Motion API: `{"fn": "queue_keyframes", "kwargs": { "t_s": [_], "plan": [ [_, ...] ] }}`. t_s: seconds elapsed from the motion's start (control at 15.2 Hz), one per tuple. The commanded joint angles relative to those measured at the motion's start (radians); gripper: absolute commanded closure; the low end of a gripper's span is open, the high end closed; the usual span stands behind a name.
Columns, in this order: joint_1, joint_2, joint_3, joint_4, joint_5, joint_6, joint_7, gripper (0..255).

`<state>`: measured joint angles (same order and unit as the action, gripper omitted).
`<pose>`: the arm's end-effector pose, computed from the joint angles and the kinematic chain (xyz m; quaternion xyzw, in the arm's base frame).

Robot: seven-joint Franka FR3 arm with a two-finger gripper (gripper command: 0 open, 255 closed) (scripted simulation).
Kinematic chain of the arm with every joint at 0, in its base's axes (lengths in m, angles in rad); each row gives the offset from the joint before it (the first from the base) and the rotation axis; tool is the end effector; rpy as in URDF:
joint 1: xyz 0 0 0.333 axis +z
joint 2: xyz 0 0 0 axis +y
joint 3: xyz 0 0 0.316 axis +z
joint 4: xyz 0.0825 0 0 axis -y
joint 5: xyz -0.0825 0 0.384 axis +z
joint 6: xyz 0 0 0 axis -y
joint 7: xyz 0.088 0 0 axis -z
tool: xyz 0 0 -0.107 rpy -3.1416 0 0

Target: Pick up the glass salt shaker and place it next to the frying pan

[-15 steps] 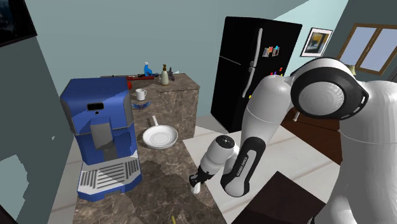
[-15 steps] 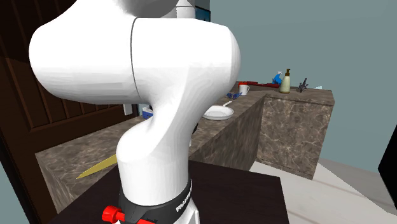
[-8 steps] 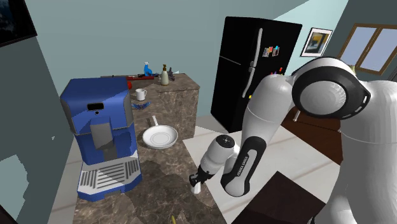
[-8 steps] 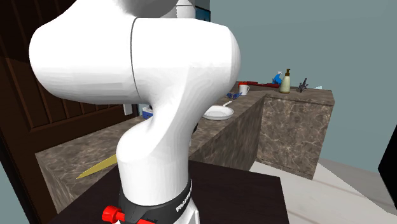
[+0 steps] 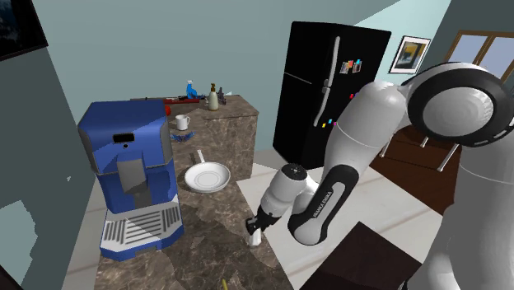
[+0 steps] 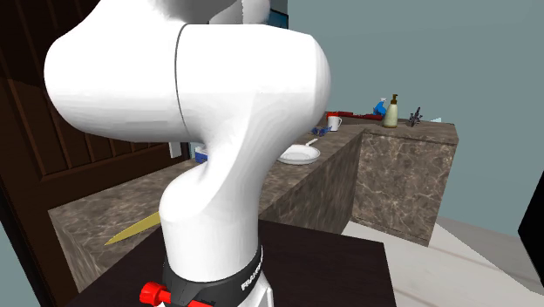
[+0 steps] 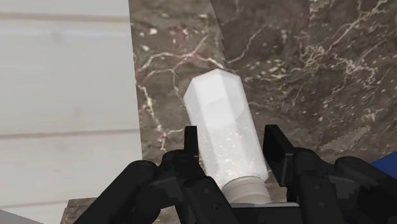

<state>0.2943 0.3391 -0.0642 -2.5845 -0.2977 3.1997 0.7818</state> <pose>0.4384 0.1291 0.1664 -0.9832 0.1213 -0.1287 0.0460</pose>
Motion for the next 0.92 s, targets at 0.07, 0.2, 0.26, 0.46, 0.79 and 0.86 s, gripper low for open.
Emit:
{"fn": "queue_keyframes", "kwargs": {
  "t_s": [0.07, 0.2, 0.26, 0.46, 0.79, 0.86],
  "plan": [
    [-0.030, -0.051, 0.032, -0.012, 0.004, -0.041, -0.008, 255],
    [-0.056, -0.085, 0.060, -0.019, 0.013, -0.069, -0.018, 255],
    [-0.070, -0.102, 0.076, -0.022, 0.020, -0.083, -0.025, 255],
    [-0.111, -0.152, 0.123, -0.031, 0.051, -0.125, -0.052, 255],
    [-0.161, -0.233, 0.190, -0.041, 0.130, -0.197, -0.117, 255],
    [-0.166, -0.249, 0.198, -0.042, 0.147, -0.212, -0.130, 255]
  ]
}}
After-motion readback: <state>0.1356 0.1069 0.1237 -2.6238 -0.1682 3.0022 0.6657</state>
